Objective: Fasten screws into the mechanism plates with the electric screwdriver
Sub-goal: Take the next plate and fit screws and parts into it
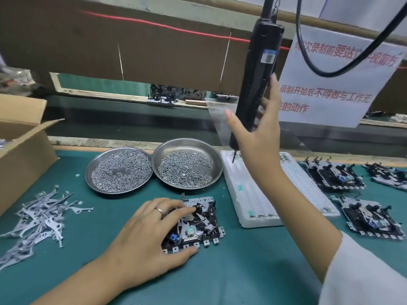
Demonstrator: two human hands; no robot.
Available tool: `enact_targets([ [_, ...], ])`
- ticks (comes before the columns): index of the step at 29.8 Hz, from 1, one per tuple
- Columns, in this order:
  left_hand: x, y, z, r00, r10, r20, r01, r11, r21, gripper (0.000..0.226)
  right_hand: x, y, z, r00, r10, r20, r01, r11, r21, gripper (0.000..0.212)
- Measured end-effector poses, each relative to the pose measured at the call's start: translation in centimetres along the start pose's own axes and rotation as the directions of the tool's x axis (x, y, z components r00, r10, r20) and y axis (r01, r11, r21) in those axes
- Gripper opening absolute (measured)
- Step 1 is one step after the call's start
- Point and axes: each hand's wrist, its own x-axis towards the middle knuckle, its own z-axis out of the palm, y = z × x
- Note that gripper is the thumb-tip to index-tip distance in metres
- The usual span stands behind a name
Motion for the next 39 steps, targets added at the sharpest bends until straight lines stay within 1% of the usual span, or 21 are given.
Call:
enact_targets([
  [4,0.1,0.0,0.2,0.999,0.033,-0.023,-0.033,0.999,0.023,0.051,1.5,-0.8,0.8,0.994,-0.065,-0.085,0.068,0.997,0.034,0.083],
  [8,0.1,0.1,0.2,0.998,0.044,-0.041,-0.042,0.998,0.04,0.046,1.6,-1.3,1.4,0.991,-0.109,-0.078,0.115,0.991,0.074,0.086],
  [11,0.1,0.3,0.2,0.997,0.06,-0.048,-0.057,0.997,0.054,0.044,1.1,-1.7,1.5,0.98,-0.182,-0.077,0.189,0.977,0.098,0.088],
  [13,0.0,0.3,0.1,0.996,0.07,-0.047,-0.067,0.996,0.064,0.044,0.6,-2.1,1.7,0.975,-0.203,-0.09,0.213,0.969,0.122,0.087],
  [15,0.0,0.2,0.1,0.996,0.079,-0.042,-0.076,0.994,0.073,0.044,0.1,-2.5,1.7,0.981,-0.166,-0.104,0.185,0.96,0.21,0.084],
  [16,0.0,0.2,0.1,0.996,0.079,-0.039,-0.076,0.994,0.076,0.045,-0.1,-2.7,1.6,0.984,-0.134,-0.114,0.16,0.951,0.266,0.078],
  [18,0.1,0.2,0.1,0.996,0.078,-0.037,-0.075,0.994,0.08,0.045,0.0,-3.4,1.3,0.99,-0.038,-0.136,0.084,0.934,0.347,0.056],
  [20,0.1,0.2,0.2,0.996,0.081,-0.038,-0.077,0.994,0.083,0.045,0.3,-4.3,0.8,0.992,0.08,-0.1,-0.029,0.904,0.426,0.034],
  [22,0.1,0.1,0.2,0.996,0.081,-0.042,-0.077,0.993,0.09,0.045,0.7,-4.9,0.5,0.988,0.148,-0.03,-0.114,0.863,0.491,0.026],
  [25,0.1,0.1,0.3,0.996,0.084,-0.042,-0.08,0.993,0.09,0.044,0.8,-5.6,0.3,0.98,0.194,0.032,-0.18,0.815,0.551,0.03],
  [31,0.3,0.2,0.2,0.996,0.086,-0.033,-0.083,0.992,0.093,0.044,0.8,-5.7,0.4,0.968,0.248,0.046,-0.222,0.755,0.617,0.039],
  [34,0.4,0.2,0.2,0.996,0.088,-0.029,-0.085,0.992,0.093,0.044,0.9,-5.8,0.3,0.961,0.265,0.077,-0.252,0.731,0.634,0.044],
  [36,0.5,0.2,0.1,0.996,0.082,-0.025,-0.08,0.993,0.093,0.044,0.8,-5.8,0.3,0.97,0.227,0.087,-0.231,0.748,0.622,0.046],
  [39,0.7,0.2,-0.2,0.997,0.072,-0.022,-0.069,0.994,0.086,0.045,-0.4,-5.4,0.6,0.99,0.122,0.067,-0.138,0.793,0.593,0.038],
])
